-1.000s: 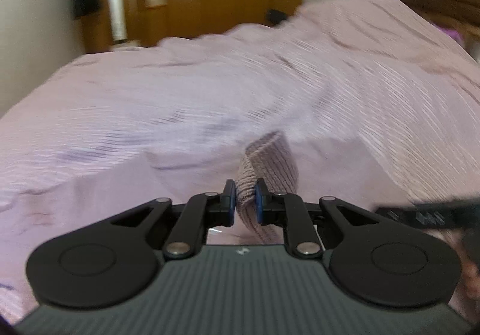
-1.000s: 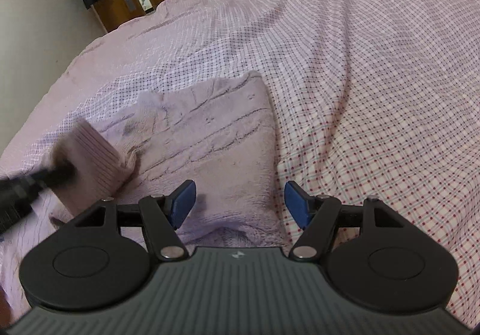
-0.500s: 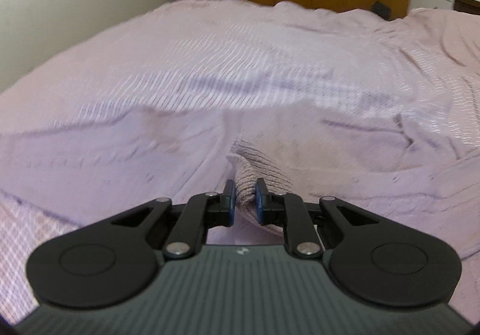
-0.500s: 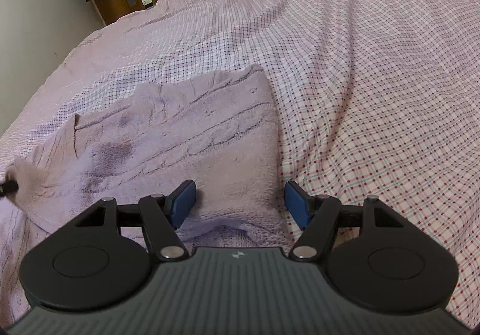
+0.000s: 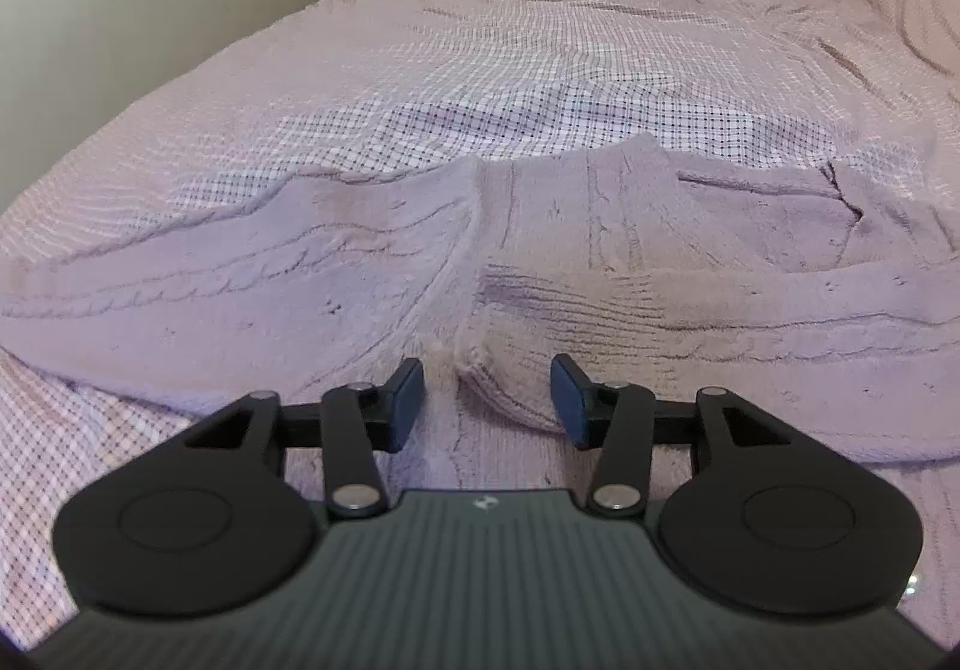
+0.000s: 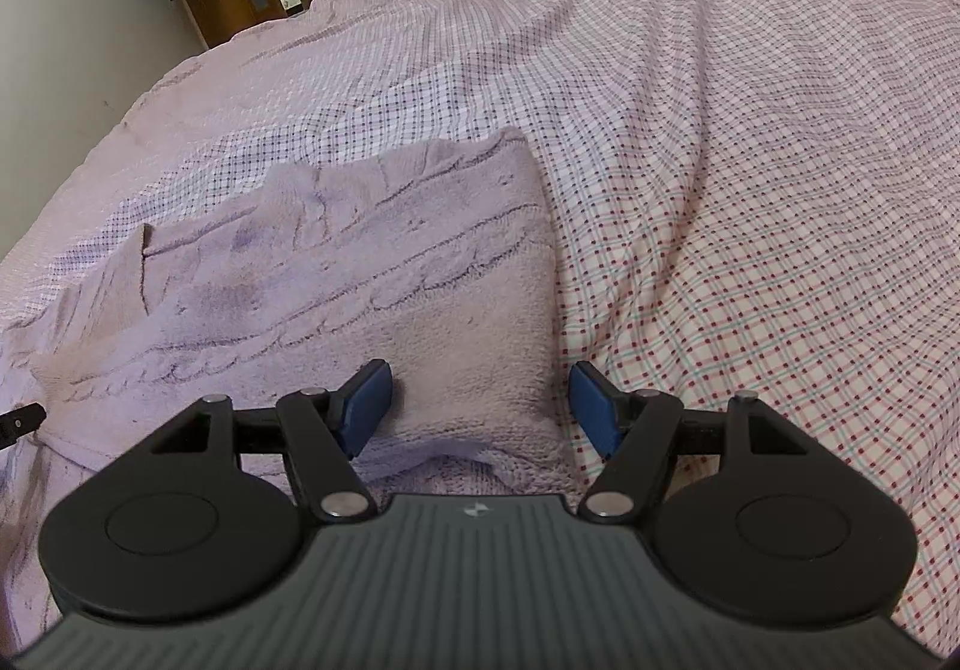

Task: Fold small clothes
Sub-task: 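Lay the held sleeve across the cardigan body and open the left tool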

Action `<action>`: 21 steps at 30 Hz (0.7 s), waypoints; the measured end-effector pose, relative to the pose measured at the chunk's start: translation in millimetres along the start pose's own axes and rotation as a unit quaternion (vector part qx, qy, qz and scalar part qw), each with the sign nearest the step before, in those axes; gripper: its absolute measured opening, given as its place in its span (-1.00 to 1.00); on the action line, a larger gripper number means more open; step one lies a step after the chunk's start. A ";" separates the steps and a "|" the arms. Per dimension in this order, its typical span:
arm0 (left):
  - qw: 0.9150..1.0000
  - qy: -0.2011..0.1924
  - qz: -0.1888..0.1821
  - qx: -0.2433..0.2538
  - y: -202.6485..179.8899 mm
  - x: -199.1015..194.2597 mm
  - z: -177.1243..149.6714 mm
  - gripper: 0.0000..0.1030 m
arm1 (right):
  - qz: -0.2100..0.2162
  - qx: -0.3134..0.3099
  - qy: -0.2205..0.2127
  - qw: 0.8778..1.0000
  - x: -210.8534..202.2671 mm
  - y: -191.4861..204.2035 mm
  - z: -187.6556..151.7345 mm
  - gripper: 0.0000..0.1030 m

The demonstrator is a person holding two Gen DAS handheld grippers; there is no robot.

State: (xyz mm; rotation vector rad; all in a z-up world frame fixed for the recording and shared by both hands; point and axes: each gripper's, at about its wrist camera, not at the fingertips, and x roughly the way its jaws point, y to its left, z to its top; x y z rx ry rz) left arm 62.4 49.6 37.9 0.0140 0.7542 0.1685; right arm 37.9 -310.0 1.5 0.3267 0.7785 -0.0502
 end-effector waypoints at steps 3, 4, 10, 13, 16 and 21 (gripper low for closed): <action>1.000 0.012 -0.013 -0.022 8.7 -5.2 1.2 0.18 | 0.002 0.003 -0.003 1.000 -2.0 -1.0 1.2 0.44; 0.999 0.015 -0.016 -0.028 11.1 -6.7 1.7 0.21 | 0.002 0.005 -0.004 1.000 -3.4 -1.0 1.9 0.44; 0.999 0.025 -0.032 -0.025 15.7 -16.6 3.3 0.24 | 0.008 0.004 -0.015 1.000 -11.1 2.7 3.3 0.47; 0.999 0.020 -0.025 -0.013 14.0 -23.0 2.8 0.38 | 0.010 0.003 -0.023 1.000 -15.4 6.6 3.0 0.48; 1.000 0.014 -0.014 -0.003 15.2 -30.1 2.9 0.41 | 0.010 0.001 -0.028 1.000 -20.4 10.7 1.8 0.50; 1.000 0.014 -0.012 -0.003 31.1 -41.6 4.2 0.41 | -0.001 -0.012 -0.037 0.999 -38.8 25.1 -11.6 0.52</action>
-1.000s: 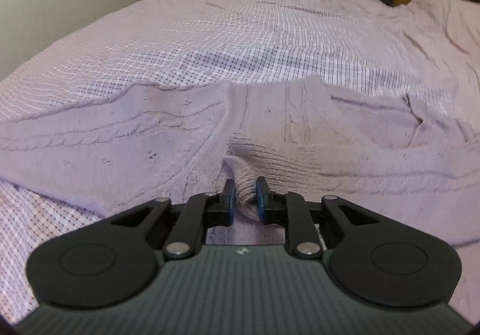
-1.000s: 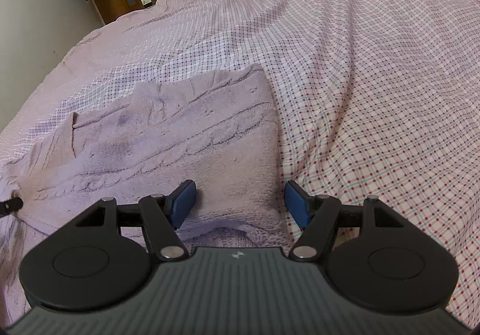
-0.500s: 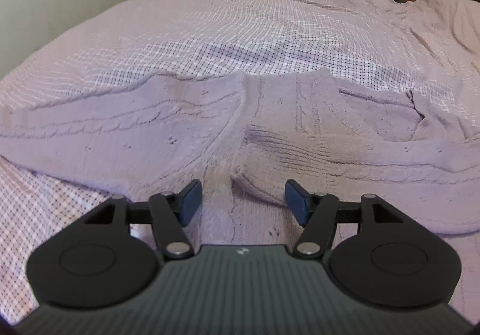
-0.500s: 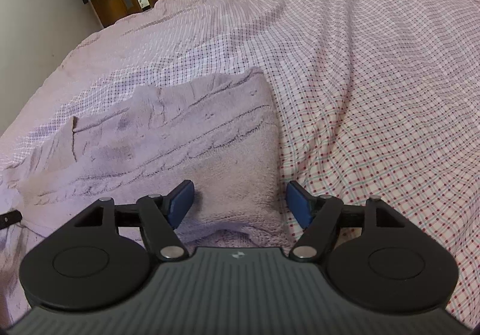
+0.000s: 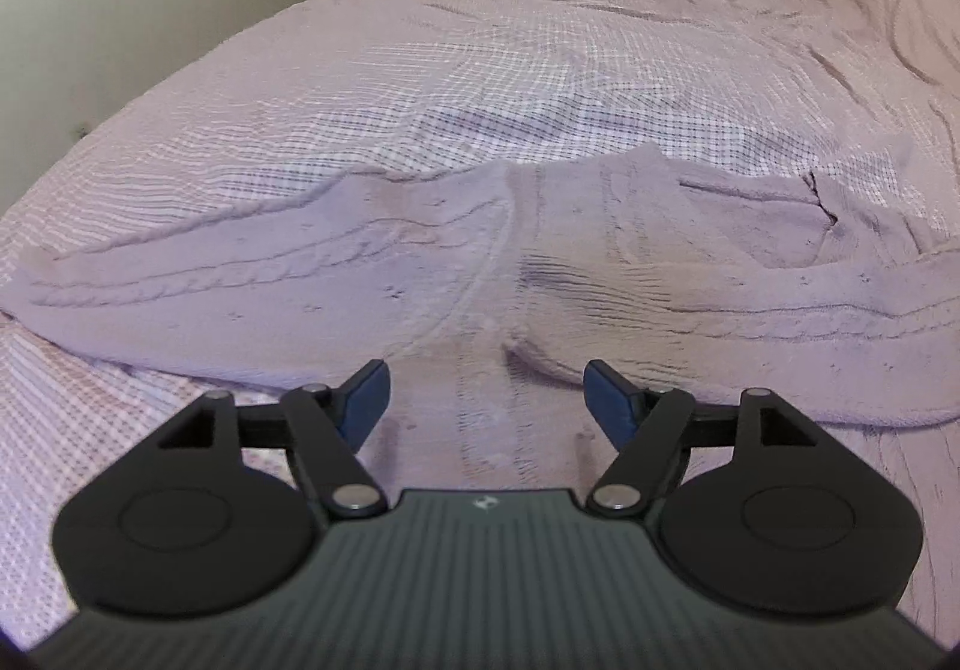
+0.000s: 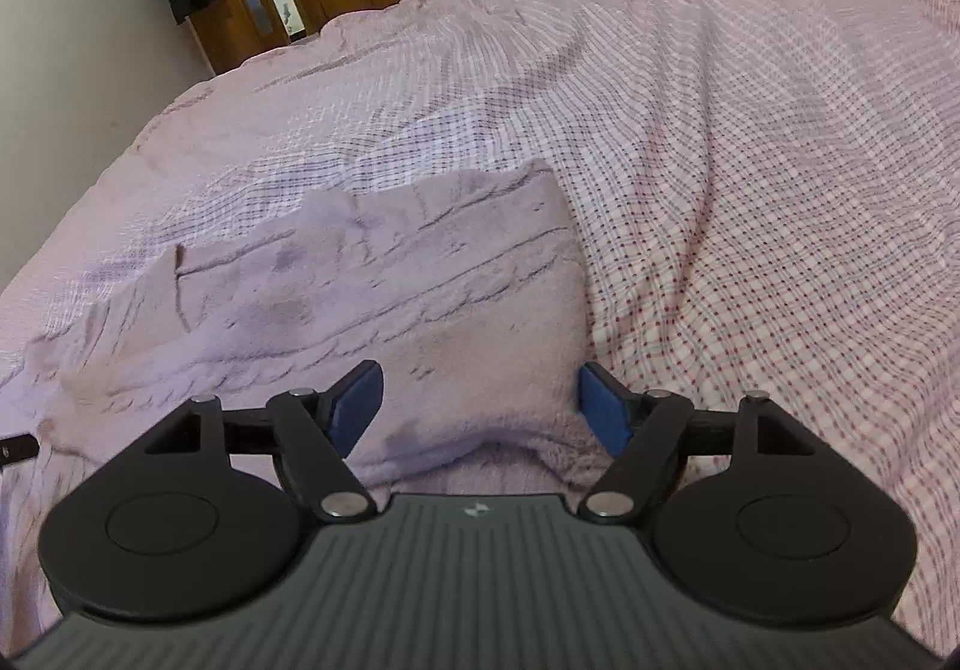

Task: Fold small clothes
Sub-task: 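Lay the held sleeve across the cardigan body and open the left tool, then grasp the side edge of the cardigan with the left tool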

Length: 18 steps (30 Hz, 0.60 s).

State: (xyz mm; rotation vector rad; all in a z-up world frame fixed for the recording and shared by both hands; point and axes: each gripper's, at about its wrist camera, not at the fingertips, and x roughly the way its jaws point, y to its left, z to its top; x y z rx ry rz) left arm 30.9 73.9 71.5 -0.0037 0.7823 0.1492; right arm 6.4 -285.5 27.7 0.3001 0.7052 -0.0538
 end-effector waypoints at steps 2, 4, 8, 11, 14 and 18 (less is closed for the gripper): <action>1.000 0.002 0.004 -0.003 10.0 -5.0 -0.6 0.41 | -0.002 -0.005 -0.008 1.000 -13.6 7.9 -6.6 0.54; 1.000 0.002 0.009 -0.005 22.1 -10.5 -1.4 0.41 | 0.010 0.000 -0.008 1.000 -25.2 15.1 -10.2 0.55; 1.000 0.000 0.017 -0.017 49.3 -21.0 -2.8 0.41 | 0.020 -0.010 -0.026 0.999 -49.1 31.1 -18.7 0.57; 0.999 -0.002 0.024 -0.038 72.7 -26.0 -3.5 0.41 | 0.027 -0.025 -0.026 0.999 -62.8 41.1 -28.7 0.59; 0.997 -0.002 0.033 -0.063 97.9 -26.8 -3.9 0.41 | 0.037 -0.028 -0.020 0.999 -72.6 48.0 -42.4 0.60; 0.994 -0.005 0.053 -0.099 132.3 -19.2 -4.5 0.41 | 0.042 -0.034 -0.017 0.998 -80.2 59.9 -61.1 0.60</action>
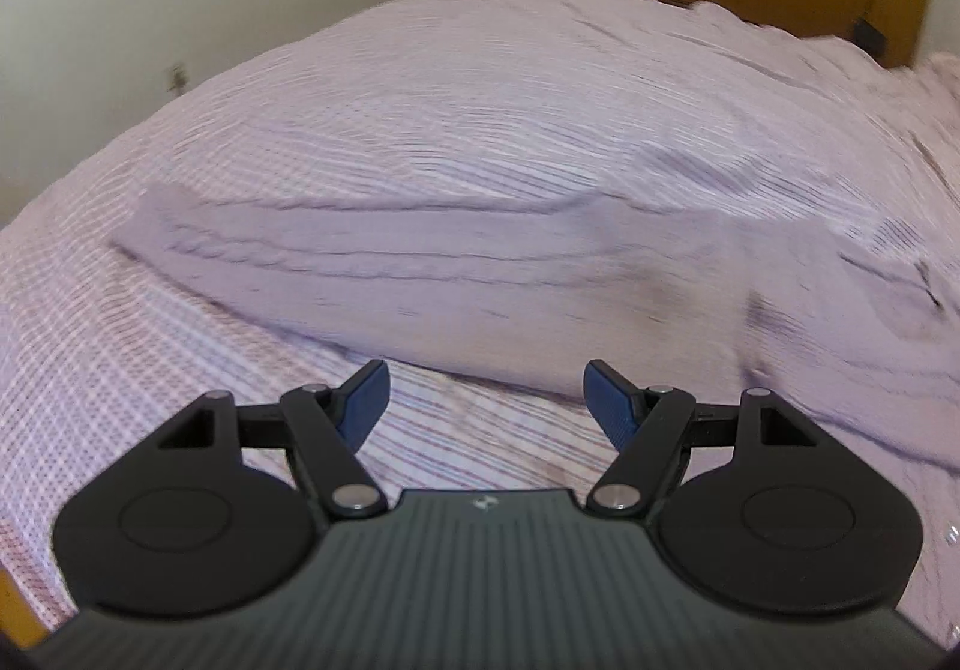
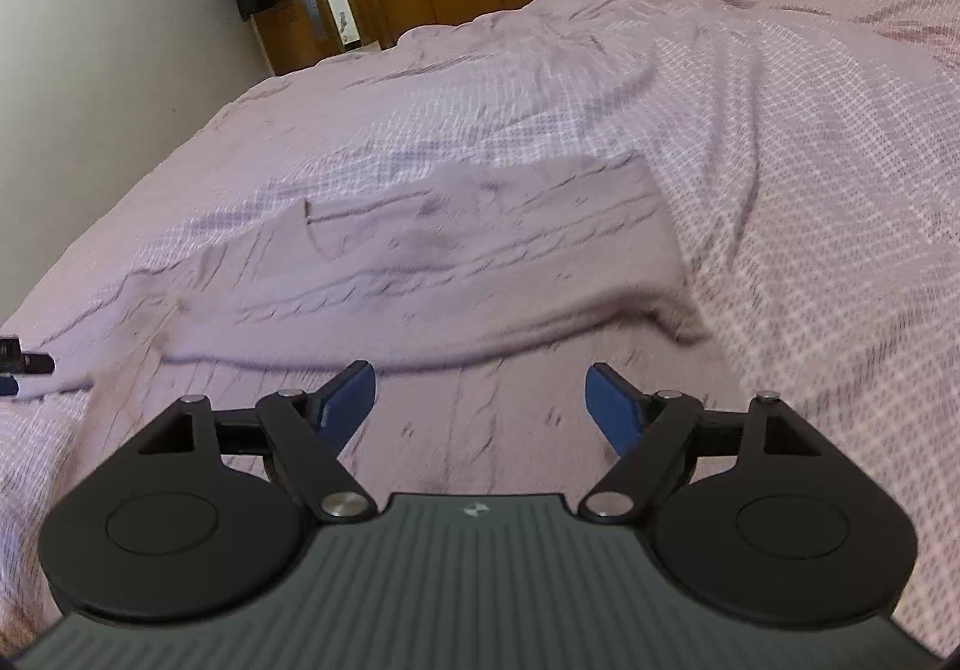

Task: Fold small clothes
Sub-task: 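Grasp the side edge of the cardigan with the left tool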

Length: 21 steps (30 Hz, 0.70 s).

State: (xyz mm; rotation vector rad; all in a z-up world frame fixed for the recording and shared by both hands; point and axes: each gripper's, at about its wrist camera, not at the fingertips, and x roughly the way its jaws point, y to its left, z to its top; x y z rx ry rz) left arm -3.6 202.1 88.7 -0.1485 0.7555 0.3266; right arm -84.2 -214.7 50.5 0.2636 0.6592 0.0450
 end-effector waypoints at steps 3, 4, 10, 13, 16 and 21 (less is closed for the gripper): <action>1.000 0.000 0.011 -0.025 21.8 13.9 5.0 0.41 | 0.001 -0.006 0.004 1.000 -0.5 5.4 -9.0 0.60; 0.999 -0.003 0.011 -0.037 29.9 18.8 6.2 0.41 | 0.001 -0.007 0.006 1.000 -1.1 7.7 -12.0 0.60; 0.993 0.003 0.013 -0.117 73.1 49.9 12.2 0.41 | -0.004 -0.008 0.016 1.000 3.6 13.0 -23.6 0.60; 0.989 0.008 0.015 -0.147 90.1 66.3 13.7 0.41 | -0.009 -0.010 0.023 1.000 8.8 15.4 -28.4 0.60; 0.985 0.000 0.005 -0.170 103.8 76.9 14.0 0.41 | -0.015 -0.015 0.030 0.999 14.3 18.2 -32.6 0.60; 0.979 -0.021 -0.005 -0.205 122.0 91.5 21.3 0.40 | -0.022 -0.028 0.032 0.999 20.6 21.8 -37.1 0.62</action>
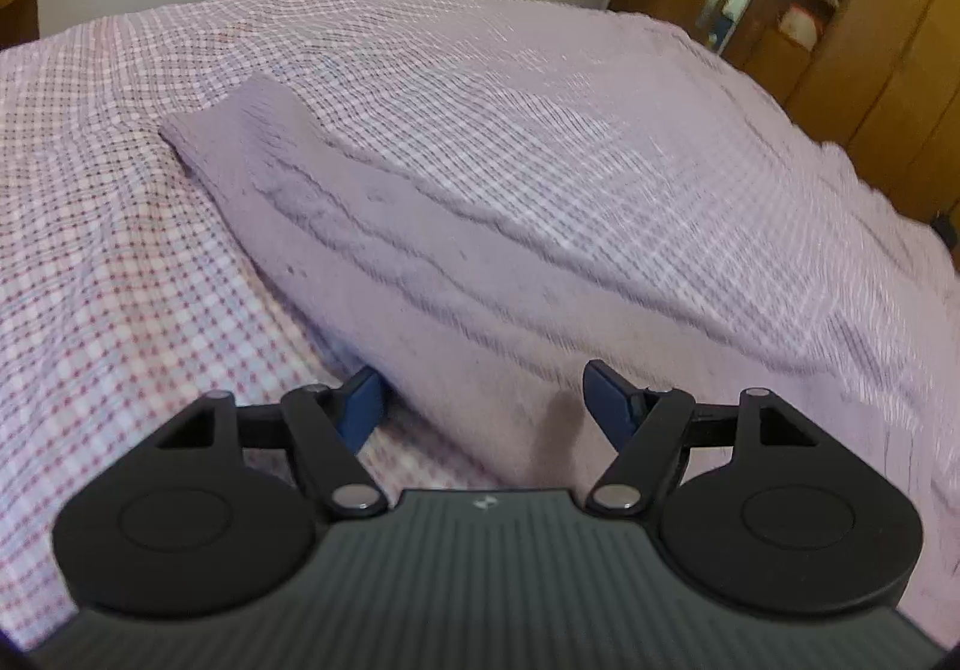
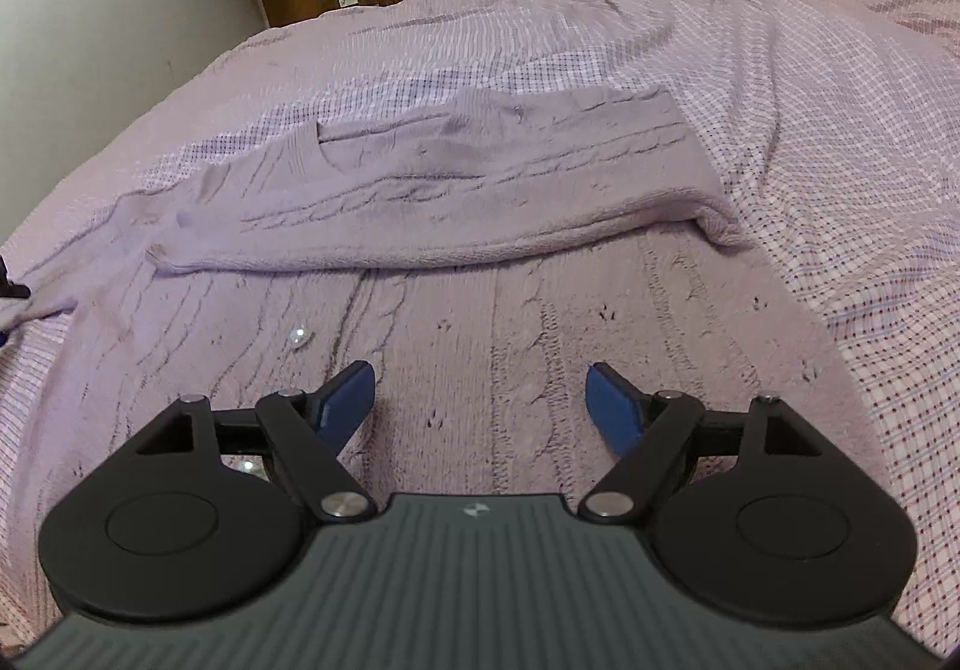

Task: Fold small clothes
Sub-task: 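Grasp the side edge of the cardigan with the left tool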

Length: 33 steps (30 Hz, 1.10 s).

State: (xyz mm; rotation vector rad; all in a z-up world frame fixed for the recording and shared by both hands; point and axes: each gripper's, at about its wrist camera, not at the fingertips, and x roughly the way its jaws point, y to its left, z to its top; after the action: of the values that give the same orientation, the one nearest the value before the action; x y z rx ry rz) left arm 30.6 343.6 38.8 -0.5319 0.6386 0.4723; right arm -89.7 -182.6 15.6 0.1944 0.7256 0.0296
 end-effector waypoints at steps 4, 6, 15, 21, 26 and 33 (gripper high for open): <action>1.000 -0.012 0.001 -0.012 5.9 7.1 10.1 0.37 | -0.002 -0.008 -0.003 1.000 2.5 2.6 -2.5 0.63; 1.000 -0.020 0.008 -0.005 4.6 11.5 15.4 -0.16 | -0.001 -0.011 -0.005 1.000 3.5 2.4 -3.2 0.65; 0.997 -0.063 -0.026 0.037 4.3 -15.6 16.4 -0.78 | 0.003 -0.012 -0.010 1.000 3.4 1.5 -5.3 0.66; 0.988 -0.102 -0.094 0.065 -29.2 -58.2 21.4 -0.79 | 0.004 -0.008 -0.013 1.000 1.8 2.7 -6.2 0.66; 0.979 -0.113 -0.147 0.085 -70.4 -84.3 13.4 -0.79 | 0.010 0.000 -0.015 1.000 -1.6 1.1 -5.5 0.66; 0.968 -0.088 -0.220 0.084 -115.9 -96.9 -23.4 -0.79 | 0.015 0.011 -0.018 1.000 -6.3 -3.1 -5.7 0.66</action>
State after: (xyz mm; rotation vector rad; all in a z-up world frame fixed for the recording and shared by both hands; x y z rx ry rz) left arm 17.0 217.1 123.5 -0.4487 0.3684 0.0428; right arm -98.3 -185.3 15.0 0.2270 0.6863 0.0466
